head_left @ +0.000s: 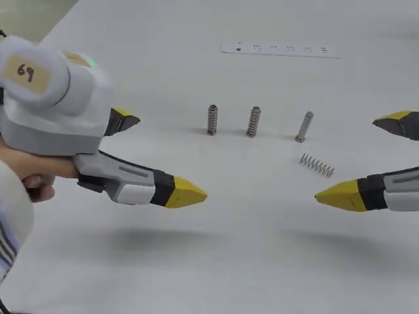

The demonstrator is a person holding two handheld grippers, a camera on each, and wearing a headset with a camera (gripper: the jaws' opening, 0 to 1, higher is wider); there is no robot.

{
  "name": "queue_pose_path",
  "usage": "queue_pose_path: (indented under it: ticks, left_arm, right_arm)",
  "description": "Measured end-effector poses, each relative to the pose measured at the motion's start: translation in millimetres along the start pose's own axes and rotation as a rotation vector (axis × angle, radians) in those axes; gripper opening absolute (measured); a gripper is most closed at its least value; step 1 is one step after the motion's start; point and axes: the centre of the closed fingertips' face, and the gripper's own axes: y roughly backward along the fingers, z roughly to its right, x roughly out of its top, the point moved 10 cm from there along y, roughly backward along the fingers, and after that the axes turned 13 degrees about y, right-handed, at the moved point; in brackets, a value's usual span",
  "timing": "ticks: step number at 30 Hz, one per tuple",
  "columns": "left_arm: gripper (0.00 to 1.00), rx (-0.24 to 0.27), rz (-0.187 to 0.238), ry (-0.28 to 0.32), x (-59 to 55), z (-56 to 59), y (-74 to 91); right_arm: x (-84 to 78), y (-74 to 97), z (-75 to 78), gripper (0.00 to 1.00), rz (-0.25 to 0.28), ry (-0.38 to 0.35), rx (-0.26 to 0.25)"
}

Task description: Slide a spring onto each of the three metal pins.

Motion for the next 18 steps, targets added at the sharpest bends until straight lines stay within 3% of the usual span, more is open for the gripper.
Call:
queue_pose_path:
  ticks: [11, 15, 18]
  left_arm:
    - [0.96, -0.023, -0.035, 0.015, -8.4, 0.2, -2.4]
    - [0.97, -0.028, -0.040, 0.014, -10.8, -0.1, -3.9]
    - [0.97, -0.028, -0.045, 0.014, -12.3, -1.0, -4.5]
  right_arm:
    - [-20.2, 10.4, -12.2, 0.99, 0.107, -0.116, -0.051]
    - [-25.5, 12.5, -16.3, 1.00, 0.103, -0.148, -0.091]
    - [-28.7, 13.0, -20.7, 1.00, 0.099, -0.149, -0.093]
